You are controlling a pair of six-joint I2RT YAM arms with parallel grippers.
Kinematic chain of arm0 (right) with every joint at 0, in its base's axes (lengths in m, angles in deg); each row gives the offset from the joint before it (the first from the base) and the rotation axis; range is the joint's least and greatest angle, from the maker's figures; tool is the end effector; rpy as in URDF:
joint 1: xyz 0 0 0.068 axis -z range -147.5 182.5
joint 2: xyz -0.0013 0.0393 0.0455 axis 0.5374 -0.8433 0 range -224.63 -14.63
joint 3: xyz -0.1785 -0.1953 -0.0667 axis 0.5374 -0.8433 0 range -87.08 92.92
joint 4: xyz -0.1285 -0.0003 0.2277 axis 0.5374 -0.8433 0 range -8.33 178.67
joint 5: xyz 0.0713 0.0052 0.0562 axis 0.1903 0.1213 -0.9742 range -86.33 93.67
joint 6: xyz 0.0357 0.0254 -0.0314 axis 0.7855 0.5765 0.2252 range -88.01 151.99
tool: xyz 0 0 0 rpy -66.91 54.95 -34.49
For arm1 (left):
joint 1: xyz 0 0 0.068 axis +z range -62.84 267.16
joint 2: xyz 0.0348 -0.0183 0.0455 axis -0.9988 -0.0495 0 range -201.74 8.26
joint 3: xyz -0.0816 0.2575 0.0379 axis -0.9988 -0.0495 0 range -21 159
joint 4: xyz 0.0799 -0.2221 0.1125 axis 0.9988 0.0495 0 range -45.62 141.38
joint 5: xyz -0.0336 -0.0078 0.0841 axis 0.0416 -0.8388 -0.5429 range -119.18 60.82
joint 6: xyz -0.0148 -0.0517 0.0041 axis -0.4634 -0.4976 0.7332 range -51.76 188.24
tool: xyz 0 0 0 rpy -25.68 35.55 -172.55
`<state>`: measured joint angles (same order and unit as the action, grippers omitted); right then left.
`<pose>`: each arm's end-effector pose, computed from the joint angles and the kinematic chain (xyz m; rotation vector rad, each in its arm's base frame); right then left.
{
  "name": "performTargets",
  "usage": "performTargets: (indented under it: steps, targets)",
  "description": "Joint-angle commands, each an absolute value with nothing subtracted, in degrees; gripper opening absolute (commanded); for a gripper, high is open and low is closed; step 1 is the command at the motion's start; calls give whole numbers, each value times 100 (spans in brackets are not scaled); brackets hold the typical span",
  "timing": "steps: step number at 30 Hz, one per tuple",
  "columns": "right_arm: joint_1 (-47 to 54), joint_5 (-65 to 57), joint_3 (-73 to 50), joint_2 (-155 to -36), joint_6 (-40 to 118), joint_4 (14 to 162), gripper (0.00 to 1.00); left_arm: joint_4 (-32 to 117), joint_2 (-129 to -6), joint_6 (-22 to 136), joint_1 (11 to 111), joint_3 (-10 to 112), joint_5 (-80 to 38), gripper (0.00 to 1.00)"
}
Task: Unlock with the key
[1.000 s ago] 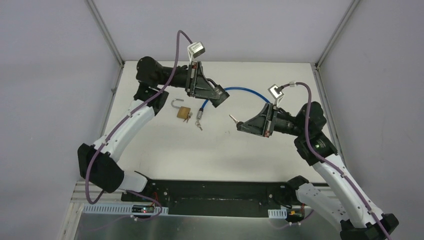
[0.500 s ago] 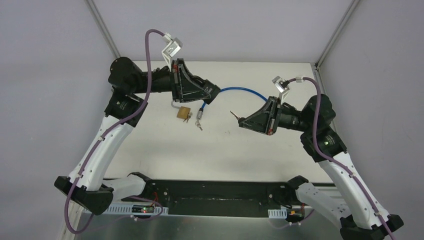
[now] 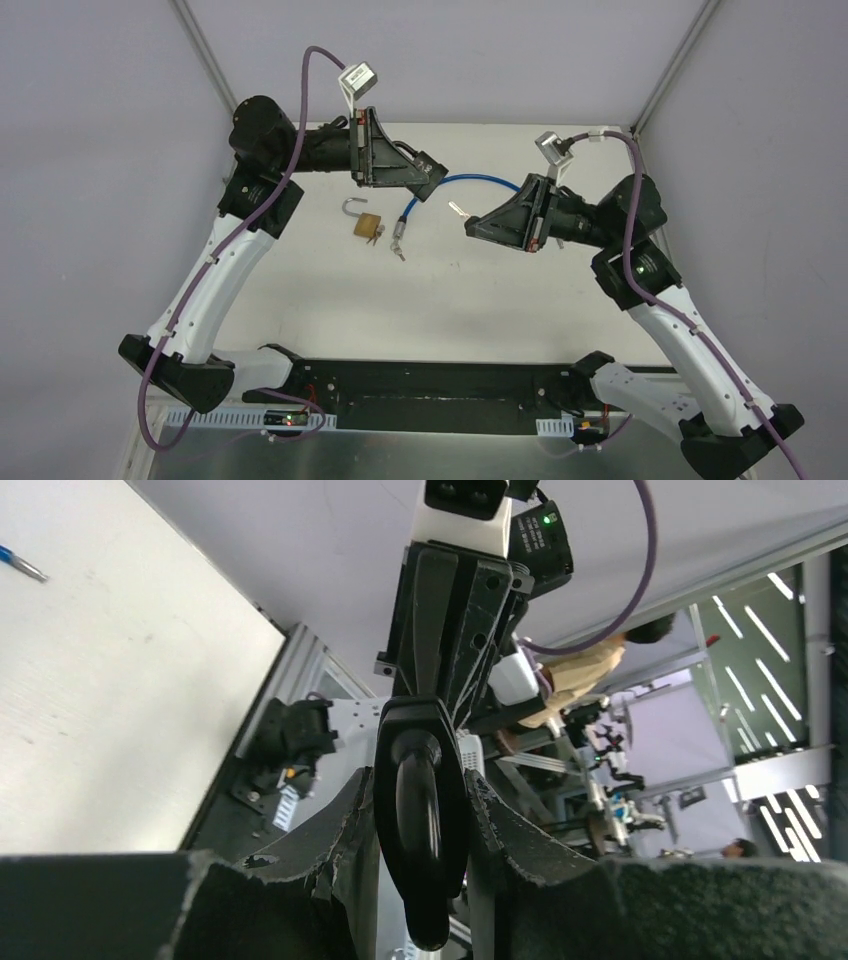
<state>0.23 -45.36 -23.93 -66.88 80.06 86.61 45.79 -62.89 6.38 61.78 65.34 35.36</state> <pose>0.1411 0.1208 0.4426 -0.5968 1.6278 1.6858 0.2050 -0.1329 0.5066 0.6400 1.7038 -1.8949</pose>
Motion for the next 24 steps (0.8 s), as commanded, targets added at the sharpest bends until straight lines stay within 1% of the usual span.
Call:
performTargets:
  steps: [1, 5, 9, 13, 19, 24]
  targets:
    - [-23, -4362, -2430, -6735, 8982, 9913, 0, 3972, -6178, -325, 6229, 6822, 3794, 0]
    - [-32, -4411, -2442, -6885, 9273, 10304, 0, 3947, -6205, -488, 6229, 6673, 3794, 0]
    - [-37, -4473, -2451, -7018, 9496, 10506, 0, 3470, -6223, -865, 6229, 6552, 3790, 0]
    - [-50, -4524, -2460, -7070, 9589, 10521, 0, 2996, -6271, -1373, 6229, 6427, 3799, 0]
    - [-58, -4551, -2318, -7268, 9641, 10662, 0, 2910, -6231, -1471, 6229, 6308, 3806, 0]
    - [-66, -4636, -2175, -7446, 9691, 10660, 0, 2428, -6240, -1802, 6229, 6219, 3790, 0]
